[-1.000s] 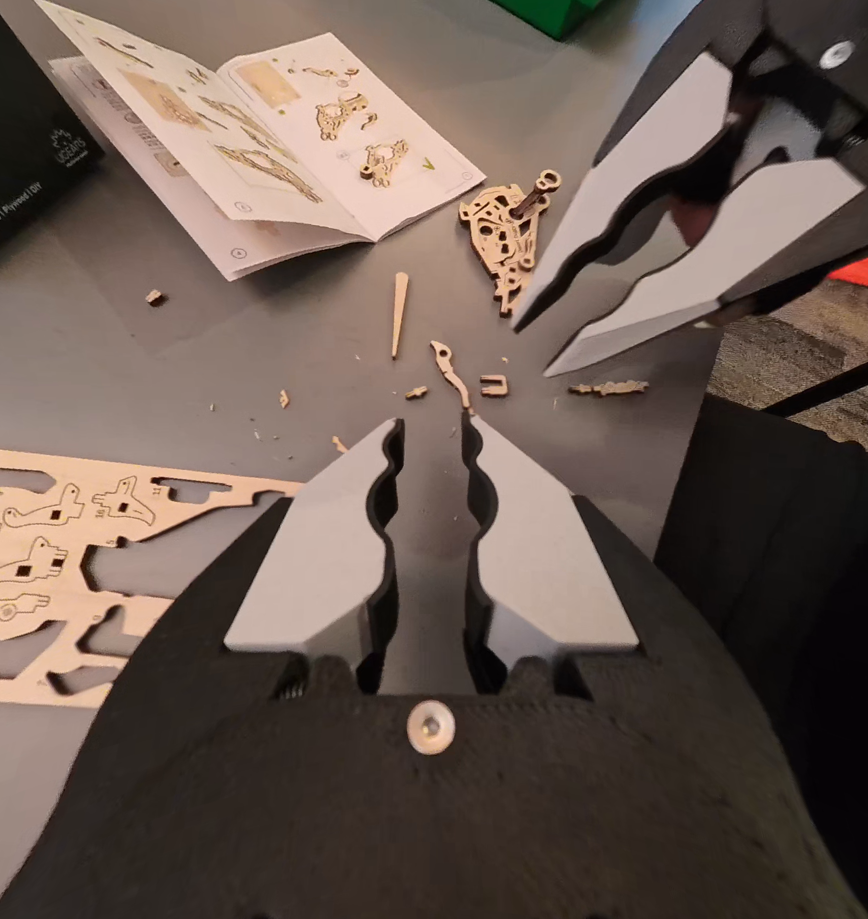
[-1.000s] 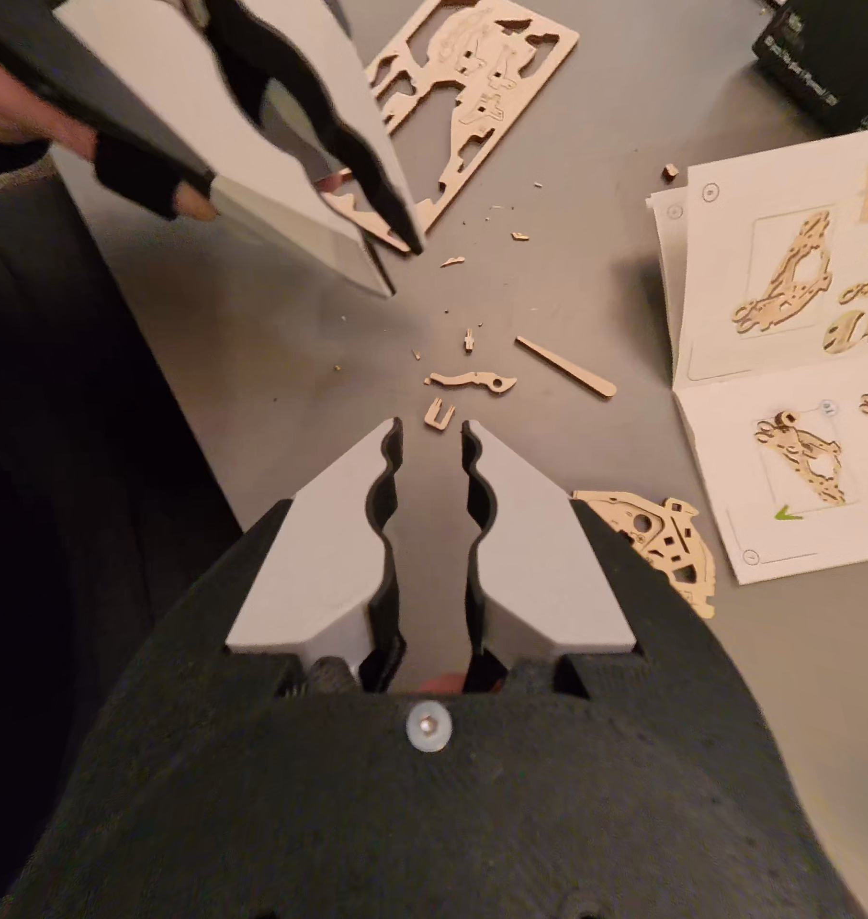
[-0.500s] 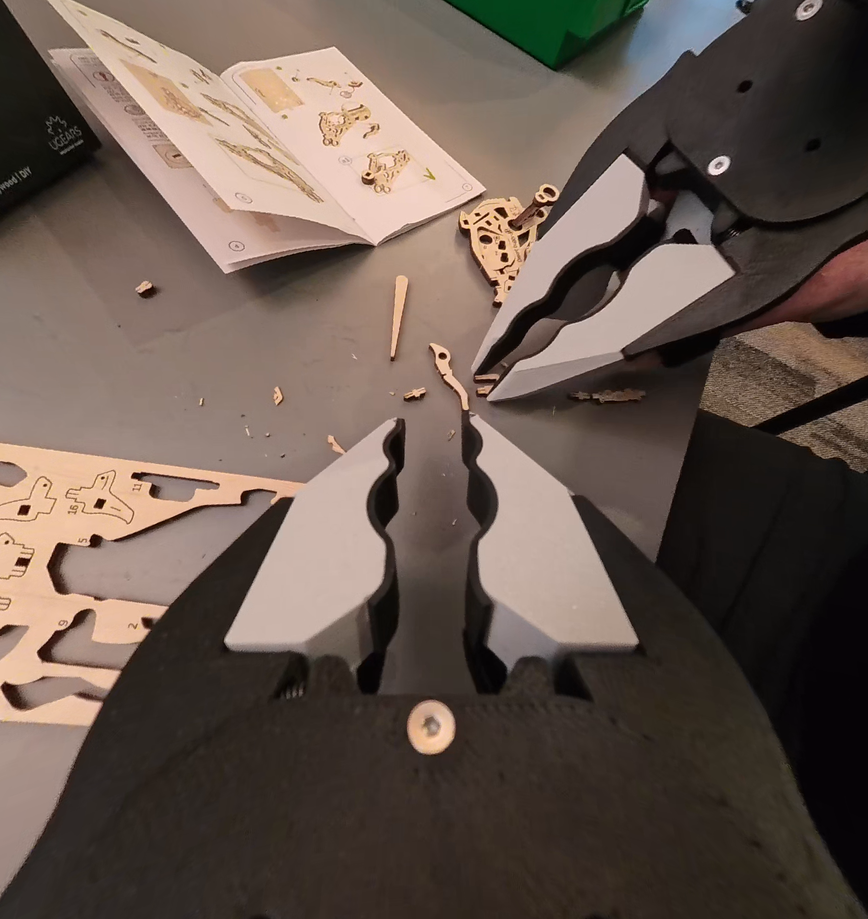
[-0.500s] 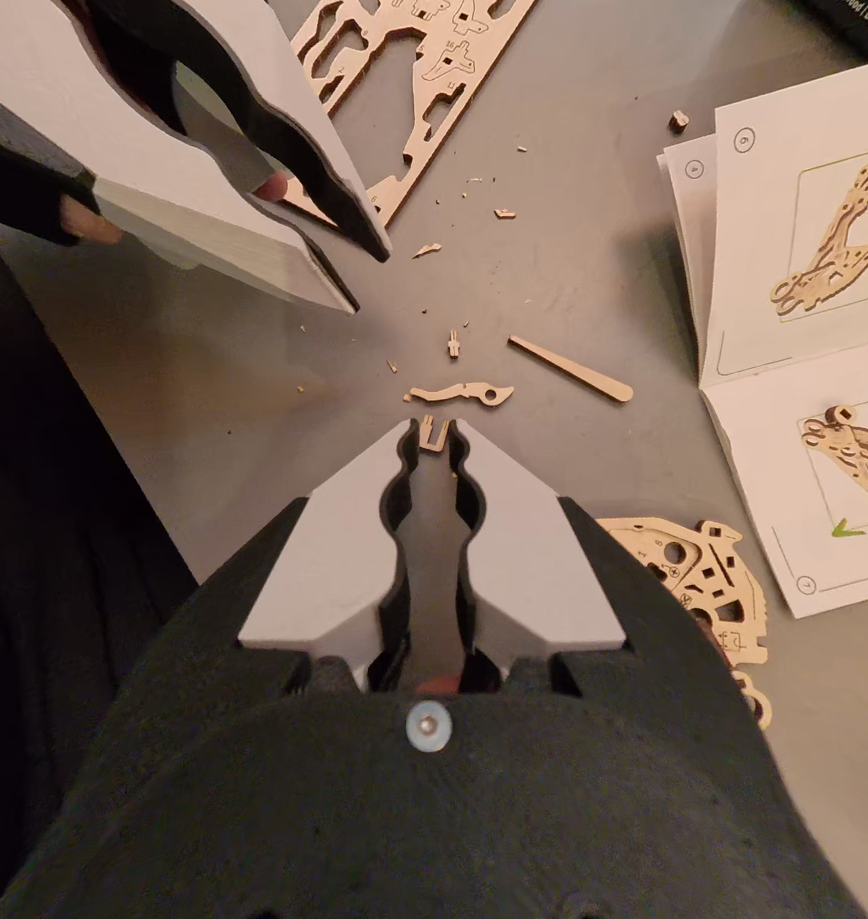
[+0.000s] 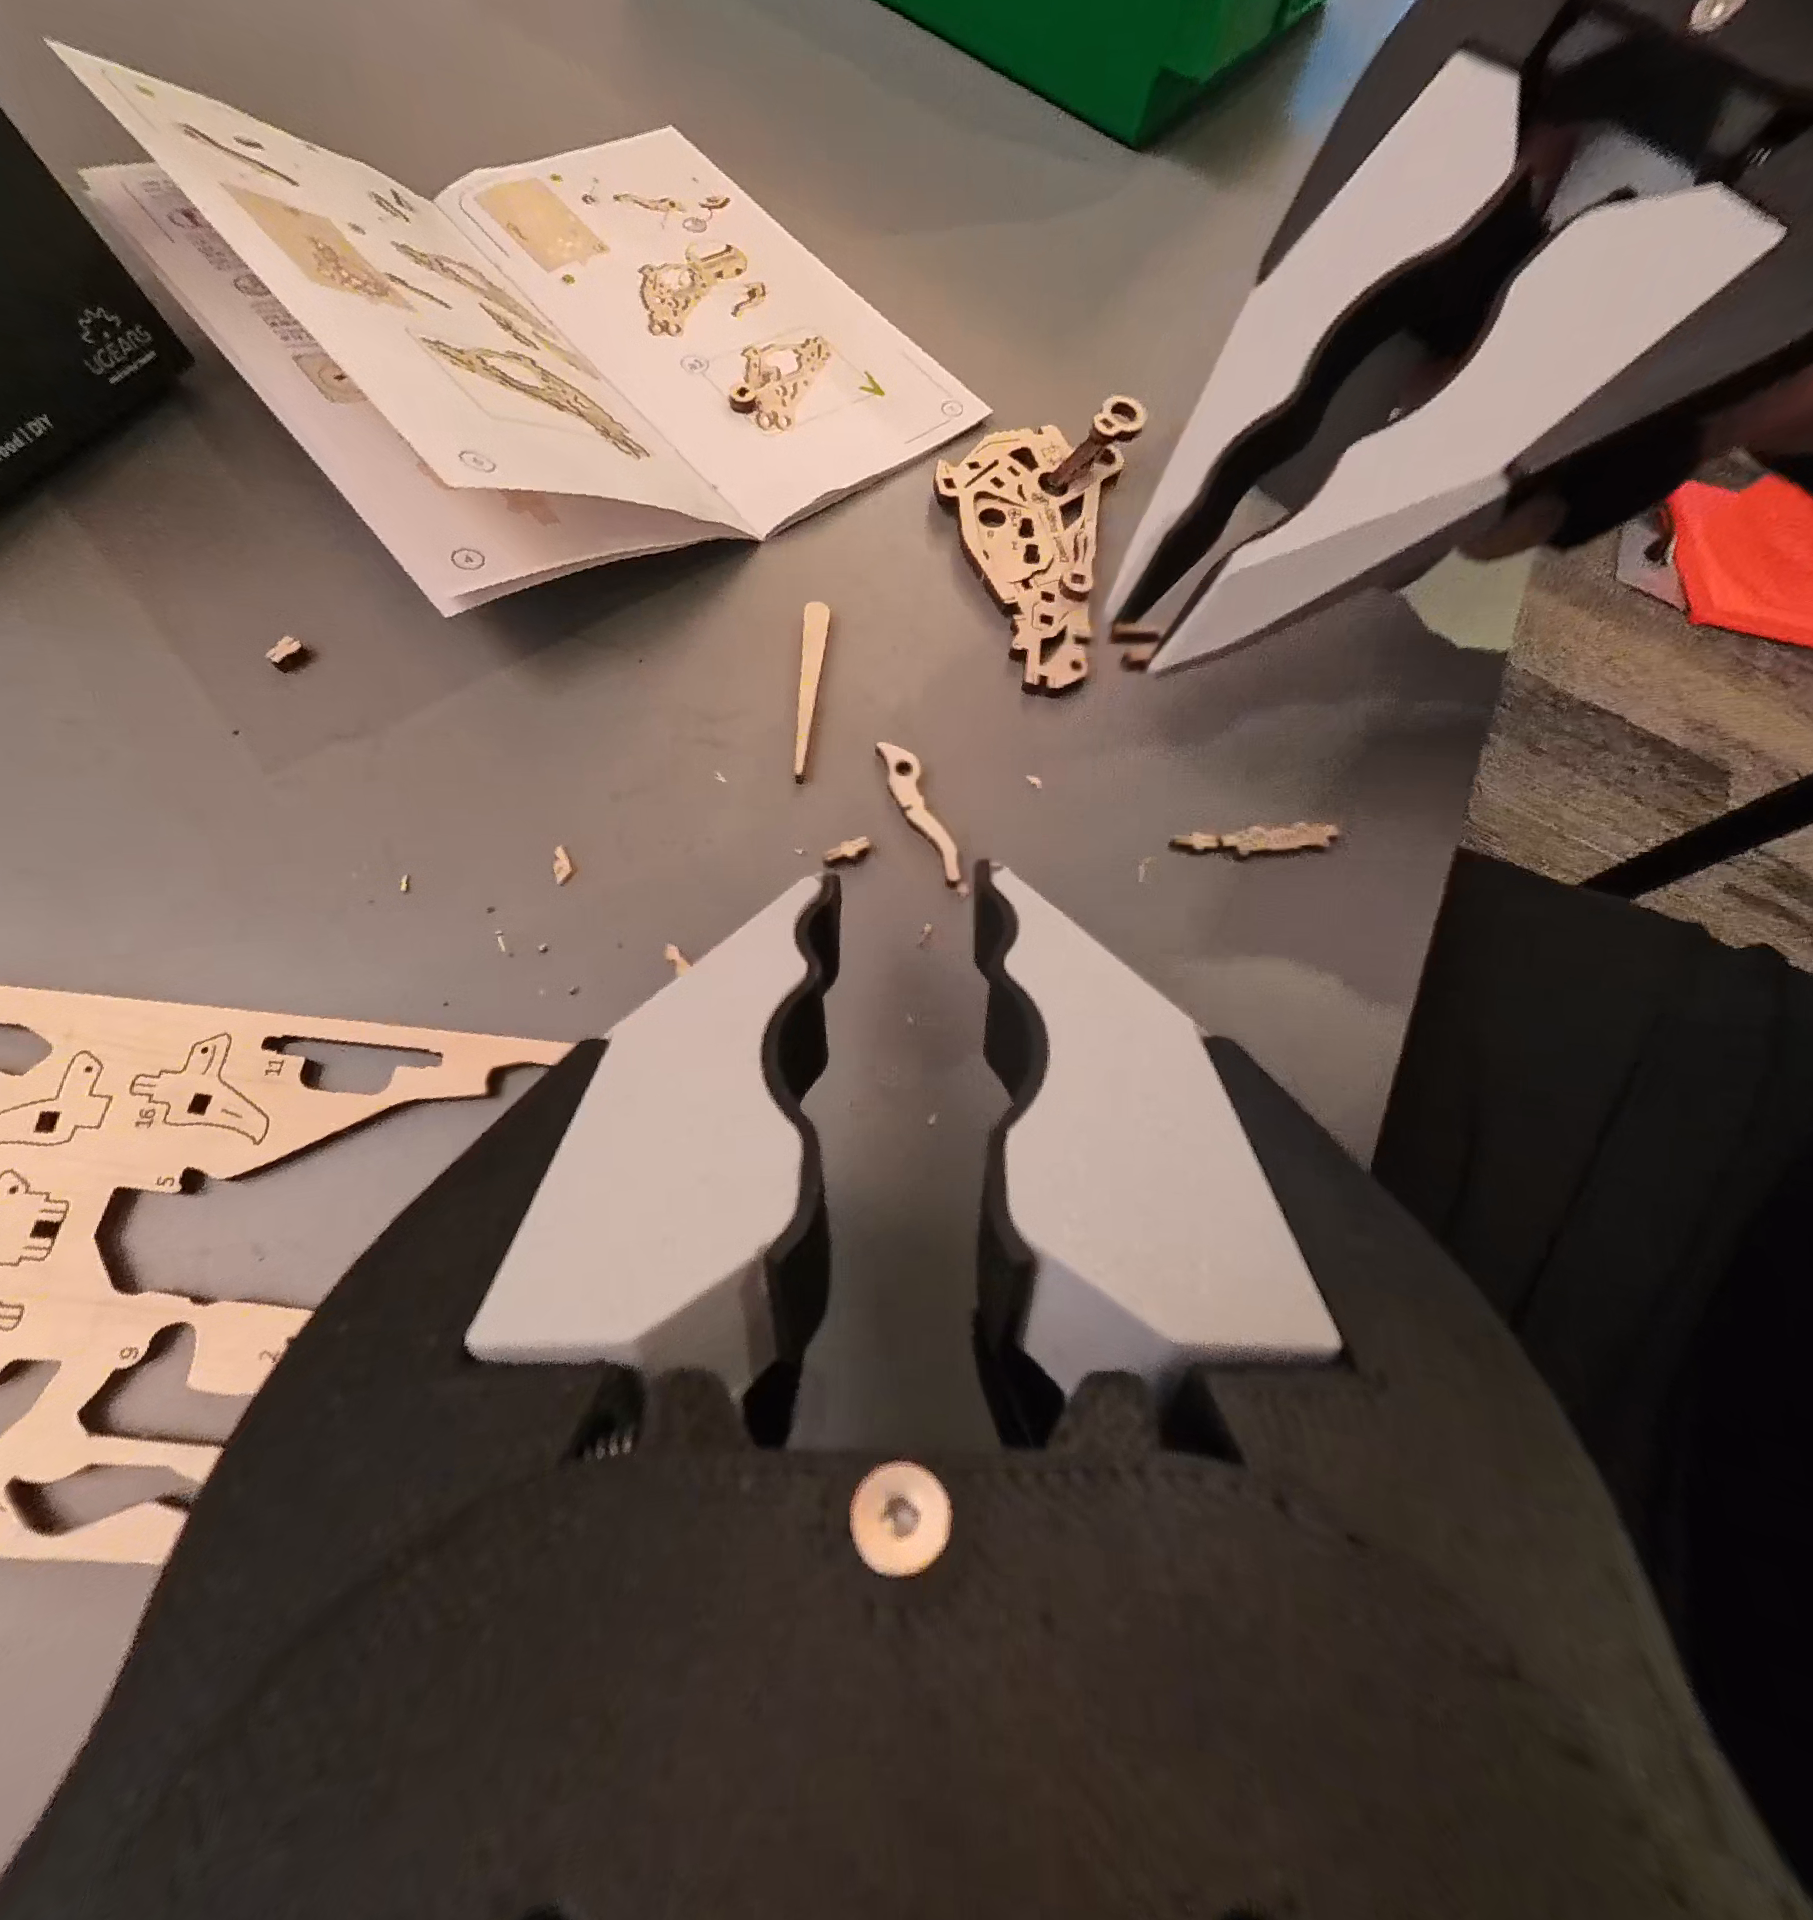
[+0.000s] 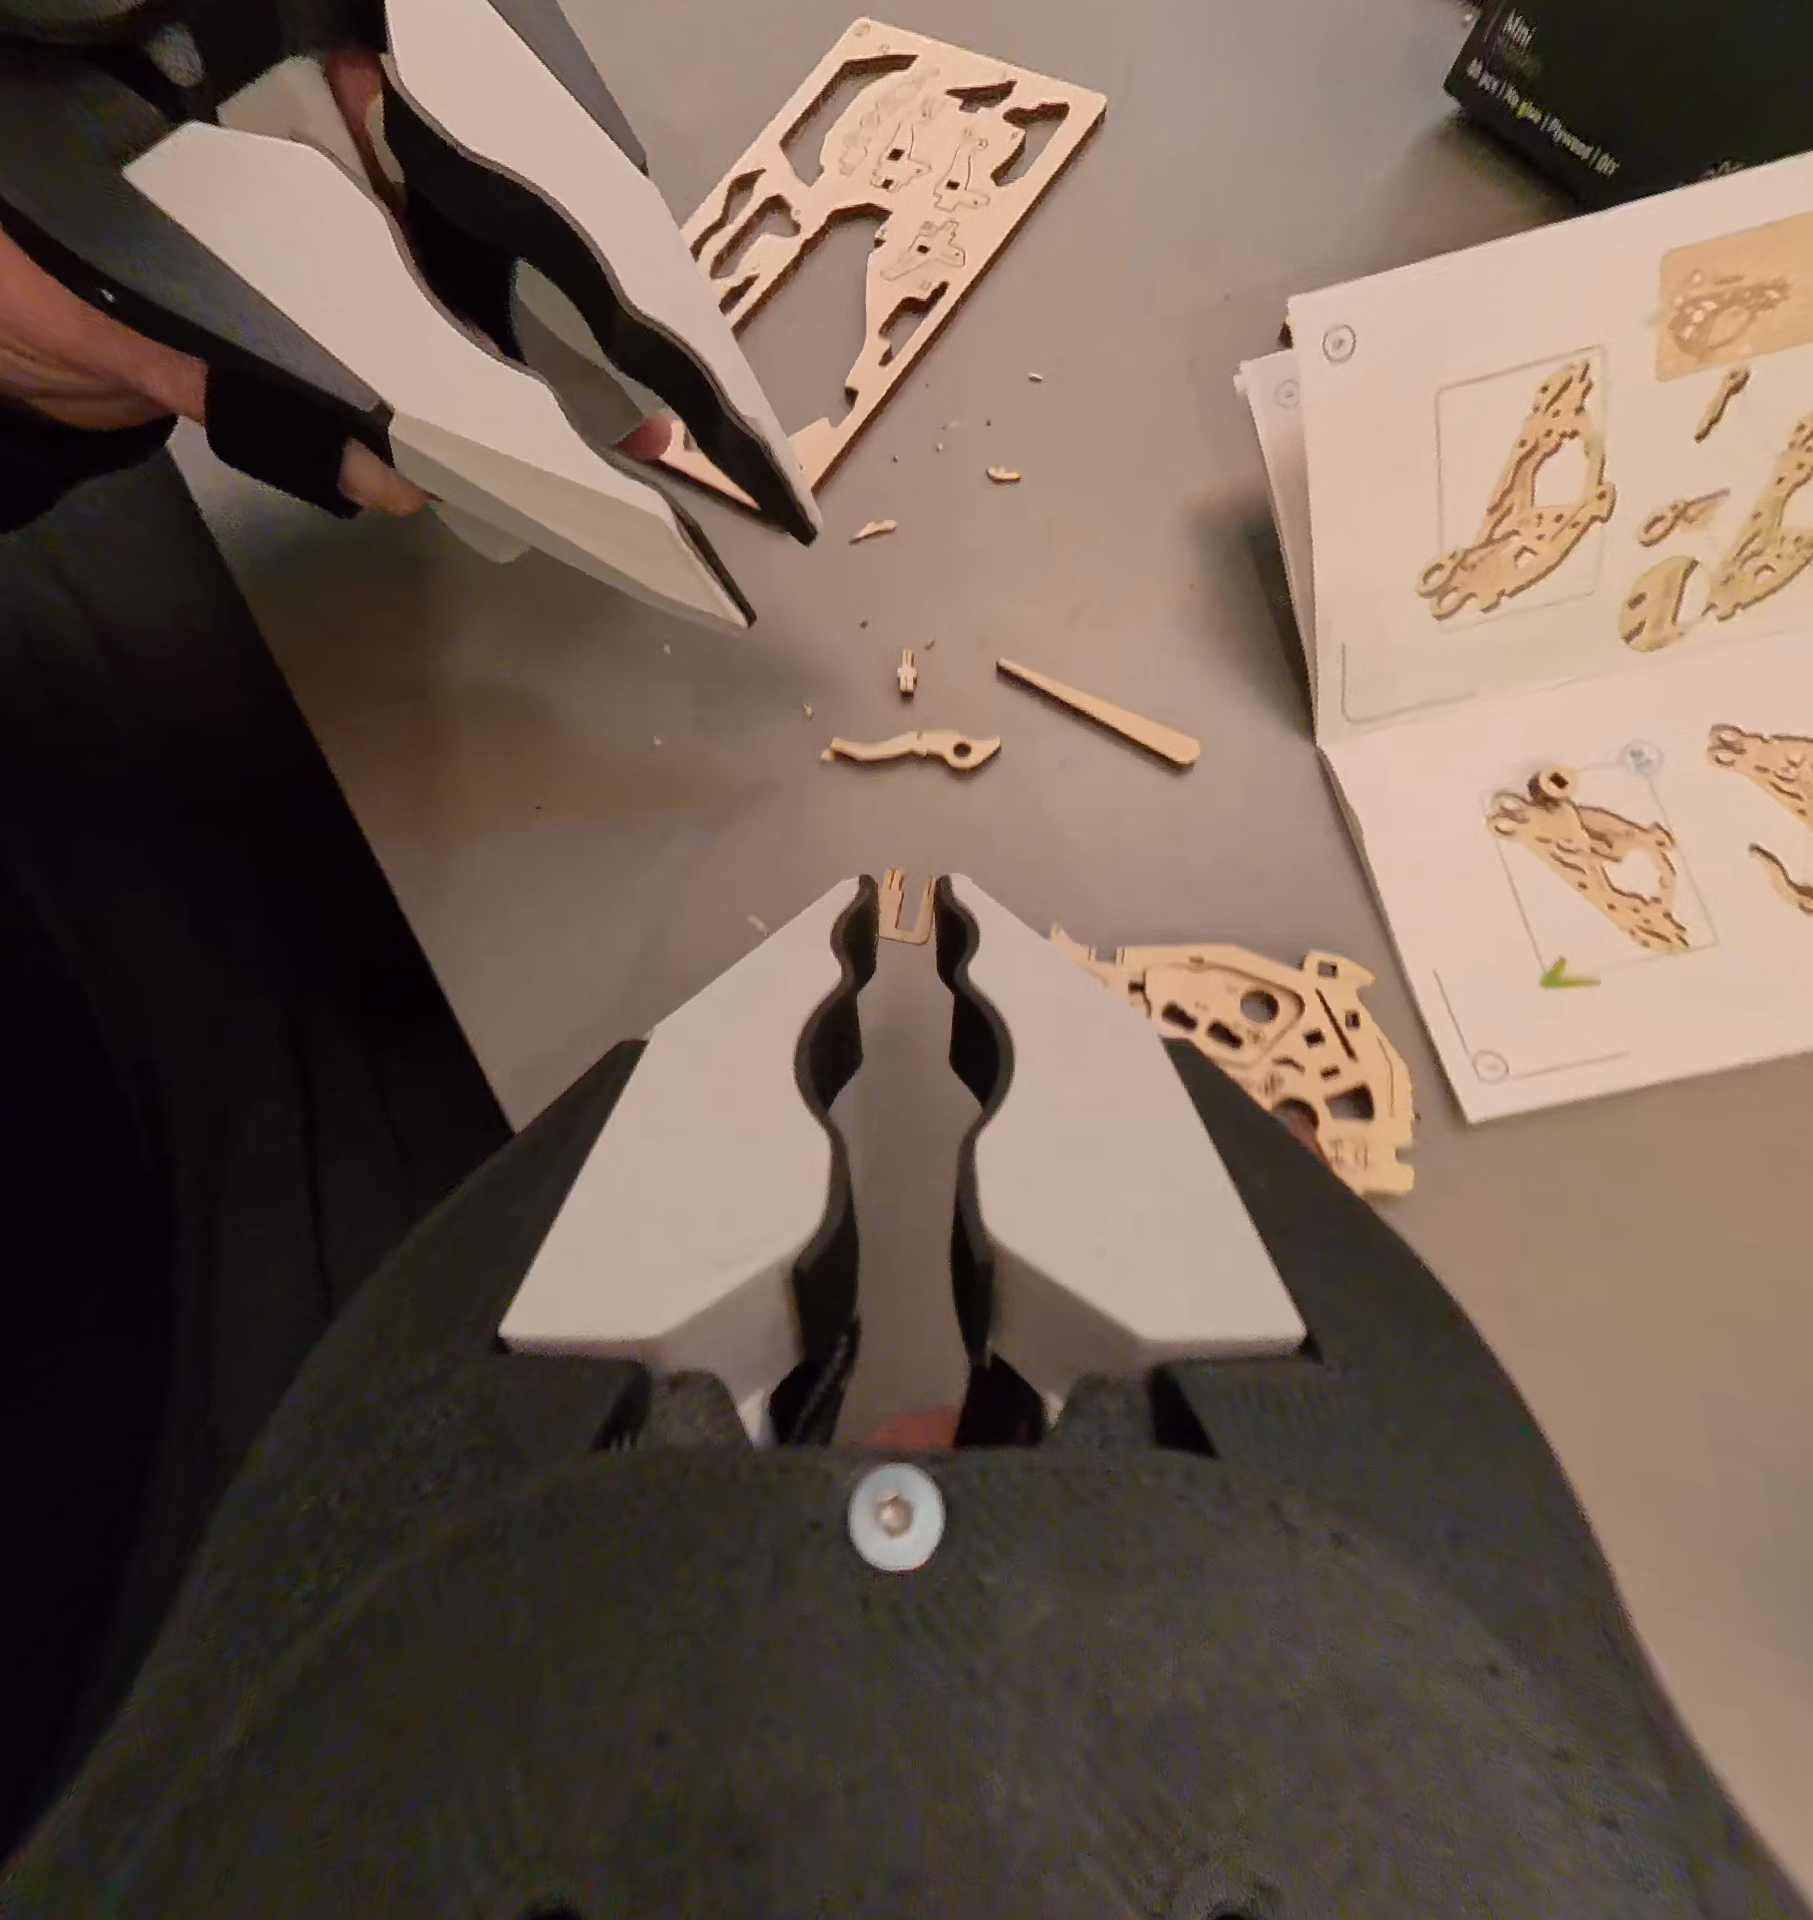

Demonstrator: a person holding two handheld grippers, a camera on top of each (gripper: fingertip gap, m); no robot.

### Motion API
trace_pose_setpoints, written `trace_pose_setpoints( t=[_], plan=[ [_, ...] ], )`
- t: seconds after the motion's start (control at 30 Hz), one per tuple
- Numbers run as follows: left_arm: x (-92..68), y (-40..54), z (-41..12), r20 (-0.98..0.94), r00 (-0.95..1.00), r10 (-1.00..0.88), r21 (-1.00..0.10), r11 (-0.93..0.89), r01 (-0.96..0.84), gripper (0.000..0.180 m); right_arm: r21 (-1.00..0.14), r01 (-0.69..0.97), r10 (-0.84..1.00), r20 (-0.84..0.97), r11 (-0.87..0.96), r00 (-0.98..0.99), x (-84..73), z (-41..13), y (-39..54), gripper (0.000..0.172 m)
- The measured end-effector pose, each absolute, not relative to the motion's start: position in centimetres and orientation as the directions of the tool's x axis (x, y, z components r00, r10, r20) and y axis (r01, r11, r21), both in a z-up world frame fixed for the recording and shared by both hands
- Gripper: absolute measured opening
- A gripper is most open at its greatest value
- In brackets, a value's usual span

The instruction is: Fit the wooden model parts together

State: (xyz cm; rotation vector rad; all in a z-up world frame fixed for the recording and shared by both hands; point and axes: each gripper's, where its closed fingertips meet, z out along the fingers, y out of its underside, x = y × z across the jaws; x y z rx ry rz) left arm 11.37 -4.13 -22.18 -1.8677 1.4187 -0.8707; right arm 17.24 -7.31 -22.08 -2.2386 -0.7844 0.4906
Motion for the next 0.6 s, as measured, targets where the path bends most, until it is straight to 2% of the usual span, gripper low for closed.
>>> trace_pose_setpoints(
  t=[0.37,0.5,0.6],
  plan=[
    [11.8,-6.4,-22.9,0.083,0.15,-0.985,-0.78,-0.158,-0.605,0.025,-0.635,0.484,0.692,-0.113,-0.603,0.713,18.9,-24.9,-11.9,0.009],
    [11.7,-6.1,-23.2,0.053,0.177,-0.983,-0.772,-0.153,-0.617,0.025,-0.614,0.501,0.696,-0.113,-0.61,0.709,18.8,-25.2,-11.8,0.026],
    [12.1,-5.6,-23.3,0.047,0.201,-0.978,-0.772,-0.164,-0.615,0.024,-0.638,0.489,0.692,-0.097,-0.595,0.715,19.0,-24.2,-11.0,0.027]
  ],
)
